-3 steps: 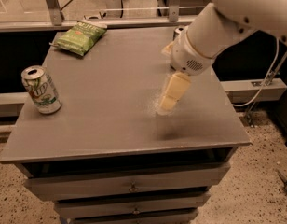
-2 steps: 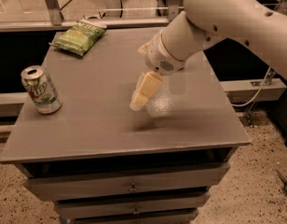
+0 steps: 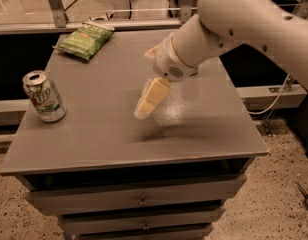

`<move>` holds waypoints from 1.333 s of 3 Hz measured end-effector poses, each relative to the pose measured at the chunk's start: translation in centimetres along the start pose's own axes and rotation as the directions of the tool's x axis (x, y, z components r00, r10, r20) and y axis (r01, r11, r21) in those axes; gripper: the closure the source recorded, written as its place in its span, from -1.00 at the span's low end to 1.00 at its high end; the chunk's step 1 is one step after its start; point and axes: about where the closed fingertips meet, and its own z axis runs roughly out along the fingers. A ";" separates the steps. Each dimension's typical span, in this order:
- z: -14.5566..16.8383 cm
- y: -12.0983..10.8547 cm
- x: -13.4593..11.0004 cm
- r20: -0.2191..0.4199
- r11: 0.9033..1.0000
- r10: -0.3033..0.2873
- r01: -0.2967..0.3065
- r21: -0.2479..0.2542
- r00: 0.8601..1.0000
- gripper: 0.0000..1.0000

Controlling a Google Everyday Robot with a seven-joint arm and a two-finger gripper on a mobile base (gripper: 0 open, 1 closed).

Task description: Pick 7up can

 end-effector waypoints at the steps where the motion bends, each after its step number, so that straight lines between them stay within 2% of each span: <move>1: 3.6 -0.2 -2.8 0.119 1.000 0.009 -0.008 -0.009 0.993 -1.00; 2: 8.3 -0.7 -6.7 0.260 0.999 0.012 0.000 -0.047 0.966 -1.00; 3: 12.4 -0.9 -10.0 0.389 0.996 0.022 0.016 -0.093 0.921 -1.00; 4: 15.3 0.0 -12.6 0.475 0.988 0.044 0.034 -0.154 0.879 -1.00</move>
Offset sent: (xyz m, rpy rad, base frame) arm 0.0509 0.1764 -0.0386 0.4541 0.0393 0.1586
